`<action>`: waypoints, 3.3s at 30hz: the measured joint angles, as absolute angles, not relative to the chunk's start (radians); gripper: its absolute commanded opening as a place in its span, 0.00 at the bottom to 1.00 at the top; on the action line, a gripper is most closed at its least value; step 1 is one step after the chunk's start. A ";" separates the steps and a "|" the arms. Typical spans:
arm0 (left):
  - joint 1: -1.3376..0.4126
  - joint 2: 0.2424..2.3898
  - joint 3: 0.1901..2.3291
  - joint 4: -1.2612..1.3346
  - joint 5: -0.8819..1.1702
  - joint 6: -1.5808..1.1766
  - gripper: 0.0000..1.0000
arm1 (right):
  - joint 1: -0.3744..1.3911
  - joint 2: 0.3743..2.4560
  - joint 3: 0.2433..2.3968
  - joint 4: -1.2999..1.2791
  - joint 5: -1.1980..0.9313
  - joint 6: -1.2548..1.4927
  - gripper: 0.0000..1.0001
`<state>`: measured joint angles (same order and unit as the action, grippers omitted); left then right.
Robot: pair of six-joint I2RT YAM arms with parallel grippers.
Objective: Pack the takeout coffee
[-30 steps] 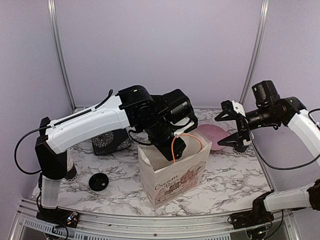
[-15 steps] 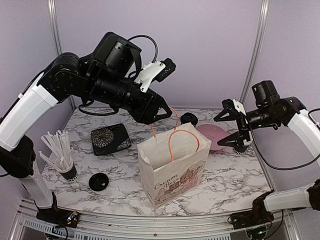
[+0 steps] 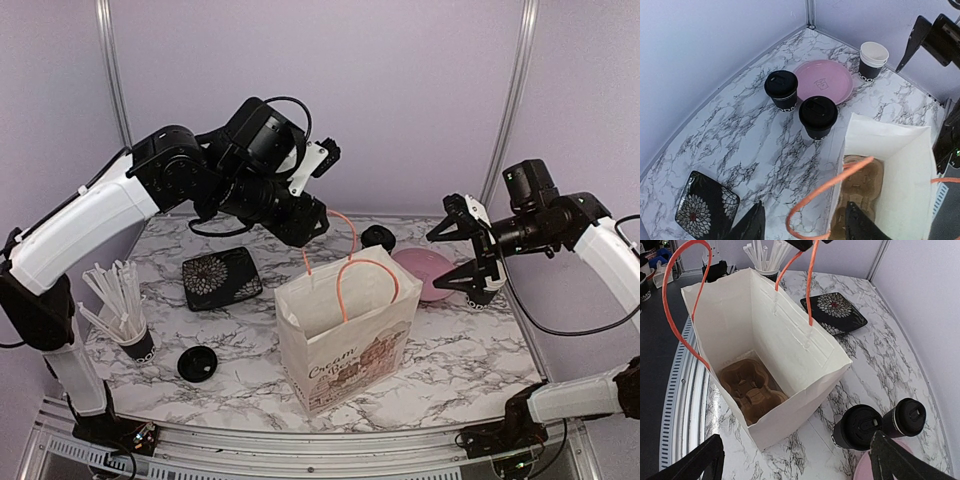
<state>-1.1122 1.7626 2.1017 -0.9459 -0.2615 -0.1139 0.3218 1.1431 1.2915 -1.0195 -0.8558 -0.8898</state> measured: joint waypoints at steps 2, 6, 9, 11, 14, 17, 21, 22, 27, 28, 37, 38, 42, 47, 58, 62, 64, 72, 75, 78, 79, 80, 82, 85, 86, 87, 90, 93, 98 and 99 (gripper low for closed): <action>-1.085 1.783 2.104 -0.946 -0.250 -0.111 0.15 | 0.322 1.143 1.291 -1.016 -0.856 -0.888 0.99; -1.041 1.841 2.146 -0.947 -0.218 -0.074 0.00 | 0.322 1.145 1.291 -1.010 -0.855 -0.886 0.99; -1.036 1.867 2.183 -0.945 -0.172 -0.056 0.00 | 0.322 1.145 1.291 -1.001 -0.849 -0.882 0.98; -1.044 1.870 2.199 -0.943 -0.139 -0.043 0.00 | 0.320 1.145 1.291 -0.994 -0.845 -0.876 0.98; -1.075 1.869 2.218 -0.938 -0.104 -0.030 0.00 | 0.305 1.143 1.279 -0.972 -0.845 -0.863 0.98; -1.122 1.869 2.219 -0.933 -0.068 -0.020 0.00 | 0.270 1.144 1.264 -0.955 -0.850 -0.860 0.98; -1.194 1.866 2.212 -0.923 -0.019 -0.018 0.00 | 0.202 1.161 1.262 -0.939 -0.877 -0.858 0.98; -1.216 1.864 2.206 -0.921 -0.007 -0.018 0.00 | 0.185 1.169 1.262 -0.934 -0.885 -0.858 0.98; -1.318 1.843 2.156 -0.916 0.041 -0.018 0.00 | 0.091 1.211 1.257 -0.913 -0.928 -0.856 0.98; -1.339 1.838 2.145 -0.916 0.053 -0.017 0.00 | 0.073 1.221 1.253 -0.909 -0.938 -0.857 0.98; -1.499 1.834 2.103 -0.916 0.149 0.023 0.00 | 0.049 1.252 1.224 -0.904 -0.991 -0.864 0.98; -1.500 1.834 2.103 -0.916 0.146 0.027 0.00 | 0.049 1.252 1.224 -0.904 -0.995 -0.864 0.98; -1.480 1.833 2.103 -0.916 0.077 0.031 0.00 | 0.049 1.252 1.224 -0.904 -1.007 -0.864 0.98; -1.408 1.819 2.101 -0.916 -0.040 0.046 0.00 | 0.049 1.251 1.216 -0.897 -1.005 -0.865 0.97; -1.098 1.806 2.086 -0.920 -0.145 0.072 0.16 | 0.049 1.251 1.205 -0.890 -0.906 -0.865 0.95; -1.018 1.829 2.117 -0.927 -0.184 0.084 0.39 | 0.049 1.251 1.181 -0.889 -0.899 -0.867 0.95; -0.988 1.849 2.146 -0.926 -0.181 0.084 0.51 | 0.049 1.252 1.176 -0.890 -0.896 -0.867 0.95; -0.967 1.813 2.092 -0.900 -0.100 0.016 0.64 | 0.049 1.253 1.175 -0.891 -0.891 -0.879 0.95; -0.968 1.755 1.978 -0.902 -0.041 -0.022 0.63 | 0.049 1.251 1.173 -0.894 -0.885 -0.887 0.95; -0.968 1.731 1.908 -0.904 0.006 -0.036 0.60 | 0.049 1.245 1.169 -0.895 -0.882 -0.891 0.95; -0.968 1.731 1.894 -0.902 0.019 -0.037 0.57 | 0.049 1.242 1.166 -0.896 -0.881 -0.891 0.95; -0.968 1.733 1.883 -0.903 0.028 -0.035 0.53 | 0.049 1.240 1.163 -0.896 -0.881 -0.891 0.95; -0.968 1.739 1.876 -0.904 0.050 -0.033 0.44 | 0.049 1.239 1.161 -0.896 -0.881 -0.891 0.94; -0.968 1.751 1.878 -0.902 0.088 -0.012 0.30 | 0.049 1.239 1.161 -0.897 -0.881 -0.891 0.94; -0.968 1.756 1.878 -0.902 0.101 -0.007 0.26 | 0.049 1.240 1.161 -0.898 -0.880 -0.891 0.94; -0.968 1.760 1.879 -0.902 0.107 -0.005 0.22 | 0.049 1.240 1.161 -0.898 -0.880 -0.891 0.94; -0.968 1.767 1.879 -0.903 0.132 0.023 0.10 | 0.049 1.240 1.161 -0.898 -0.876 -0.889 0.93; -0.968 1.765 1.878 -0.905 0.149 0.041 0.00 | 0.056 1.242 1.161 -0.894 -0.860 -0.878 0.92; -0.966 1.732 1.839 -0.910 0.156 0.070 0.00 | 0.140 1.301 1.180 -0.862 -0.750 -0.837 0.91; -0.963 1.721 1.830 -0.914 0.157 0.071 0.00 | 0.164 1.323 1.192 -0.856 -0.722 -0.828 0.91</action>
